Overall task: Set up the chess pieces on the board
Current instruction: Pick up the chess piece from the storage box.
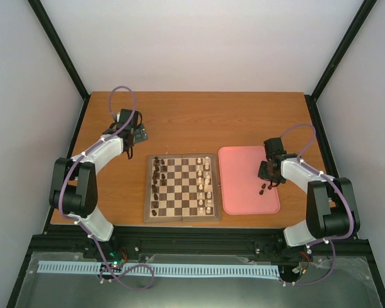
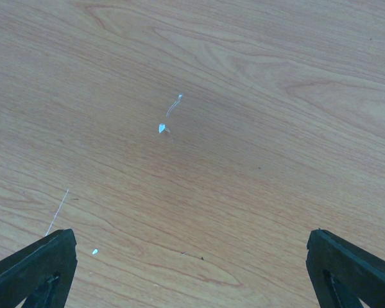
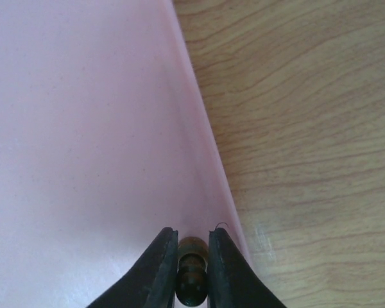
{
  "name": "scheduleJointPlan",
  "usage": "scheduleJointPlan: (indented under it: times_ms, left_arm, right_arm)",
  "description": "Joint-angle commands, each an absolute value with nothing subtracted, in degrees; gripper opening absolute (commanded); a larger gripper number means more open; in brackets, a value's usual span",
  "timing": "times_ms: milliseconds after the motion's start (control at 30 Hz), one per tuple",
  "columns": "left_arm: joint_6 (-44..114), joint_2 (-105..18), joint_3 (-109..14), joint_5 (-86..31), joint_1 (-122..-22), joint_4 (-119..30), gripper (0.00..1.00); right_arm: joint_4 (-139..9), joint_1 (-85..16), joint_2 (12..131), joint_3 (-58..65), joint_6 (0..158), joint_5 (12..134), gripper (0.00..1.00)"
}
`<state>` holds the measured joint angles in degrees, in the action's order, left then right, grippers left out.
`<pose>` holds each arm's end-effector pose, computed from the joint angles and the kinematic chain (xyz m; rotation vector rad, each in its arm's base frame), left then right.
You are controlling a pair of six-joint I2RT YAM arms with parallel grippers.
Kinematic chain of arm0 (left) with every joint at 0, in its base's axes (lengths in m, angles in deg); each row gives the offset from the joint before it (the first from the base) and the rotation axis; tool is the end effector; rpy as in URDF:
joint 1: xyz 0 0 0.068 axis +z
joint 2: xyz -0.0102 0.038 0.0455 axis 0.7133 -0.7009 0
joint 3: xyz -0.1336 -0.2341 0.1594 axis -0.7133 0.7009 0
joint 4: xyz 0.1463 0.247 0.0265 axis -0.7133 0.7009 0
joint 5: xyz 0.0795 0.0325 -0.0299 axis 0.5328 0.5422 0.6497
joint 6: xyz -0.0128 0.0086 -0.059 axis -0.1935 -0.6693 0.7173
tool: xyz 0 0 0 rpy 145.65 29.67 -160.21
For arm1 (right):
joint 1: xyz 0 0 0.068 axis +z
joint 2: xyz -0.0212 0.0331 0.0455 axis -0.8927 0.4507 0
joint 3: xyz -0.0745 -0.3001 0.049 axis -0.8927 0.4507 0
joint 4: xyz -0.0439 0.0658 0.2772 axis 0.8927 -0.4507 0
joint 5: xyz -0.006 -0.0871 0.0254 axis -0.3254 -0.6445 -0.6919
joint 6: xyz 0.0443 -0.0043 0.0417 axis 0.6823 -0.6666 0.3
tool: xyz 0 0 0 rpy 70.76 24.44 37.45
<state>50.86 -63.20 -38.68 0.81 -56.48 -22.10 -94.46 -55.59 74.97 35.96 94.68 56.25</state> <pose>0.3774 -0.0572 0.2346 -0.4870 2.3565 0.1310 0.2703 0.0289 0.1690 0.3966 2.7609 -0.0993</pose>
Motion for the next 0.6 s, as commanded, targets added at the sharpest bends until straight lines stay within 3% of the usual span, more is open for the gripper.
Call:
scheduleJointPlan:
  times_ms: [0,133,400,567]
  left_arm:
    - [50.4,-63.8,-40.8,1.2,-56.7,-21.9,1.00]
    - [50.4,-64.0,-41.0,1.3,-56.7,-21.7,1.00]
    - [50.5,-63.9,-41.0,1.3,-56.8,-21.6,1.00]
    - [50.4,-64.0,-41.1,1.3,-56.8,-21.5,1.00]
  right_arm:
    - [-93.7,-56.1,75.5,36.3,94.6,56.6,0.14]
    - [-94.1,-56.1,74.8,36.2,94.6,57.8,0.03]
    - [-99.0,-54.4,68.7,32.3,94.8,62.0,0.03]
    - [-104.7,-43.5,65.7,25.0,97.1,59.3,0.03]
